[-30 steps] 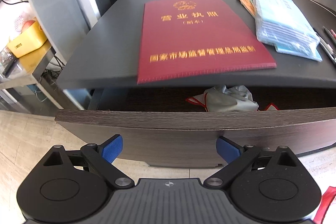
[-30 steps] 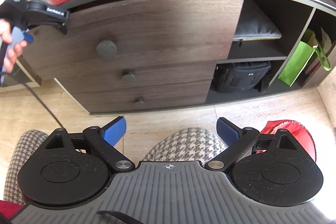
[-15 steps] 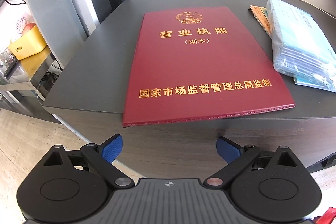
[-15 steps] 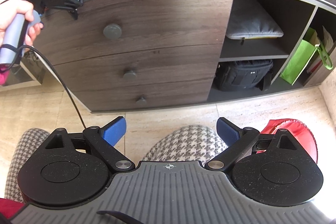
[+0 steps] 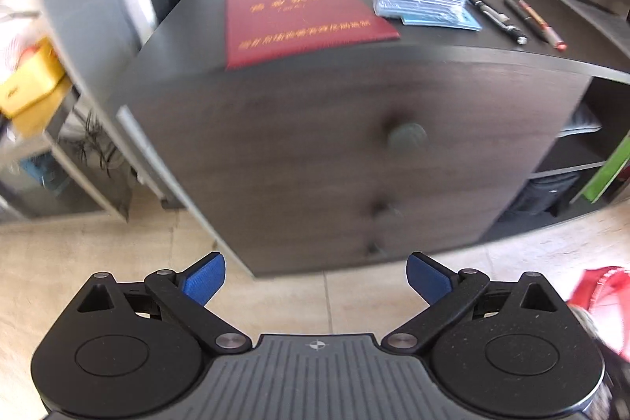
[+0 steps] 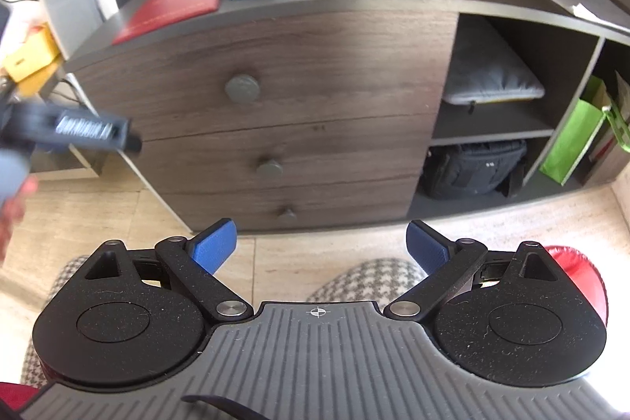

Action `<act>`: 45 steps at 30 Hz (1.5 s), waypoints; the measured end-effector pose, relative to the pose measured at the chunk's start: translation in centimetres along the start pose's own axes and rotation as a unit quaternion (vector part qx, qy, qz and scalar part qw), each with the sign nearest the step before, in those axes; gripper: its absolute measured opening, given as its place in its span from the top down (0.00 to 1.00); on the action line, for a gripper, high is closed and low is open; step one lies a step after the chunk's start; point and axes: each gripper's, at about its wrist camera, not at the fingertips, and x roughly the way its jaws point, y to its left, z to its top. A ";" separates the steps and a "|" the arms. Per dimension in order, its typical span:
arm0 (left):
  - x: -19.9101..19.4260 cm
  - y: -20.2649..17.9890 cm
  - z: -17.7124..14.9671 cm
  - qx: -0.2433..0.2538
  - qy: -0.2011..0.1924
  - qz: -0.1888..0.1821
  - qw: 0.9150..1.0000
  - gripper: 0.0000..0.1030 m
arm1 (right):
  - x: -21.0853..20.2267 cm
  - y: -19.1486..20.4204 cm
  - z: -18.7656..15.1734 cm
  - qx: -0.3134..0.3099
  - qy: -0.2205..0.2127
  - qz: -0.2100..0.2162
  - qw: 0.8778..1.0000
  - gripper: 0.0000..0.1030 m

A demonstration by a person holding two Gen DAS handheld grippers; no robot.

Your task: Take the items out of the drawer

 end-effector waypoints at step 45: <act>-6.3 -1.6 -3.9 0.000 -0.072 0.057 0.996 0.01 | -4.9 1.3 1.2 -0.013 -0.143 -0.001 0.990 0.00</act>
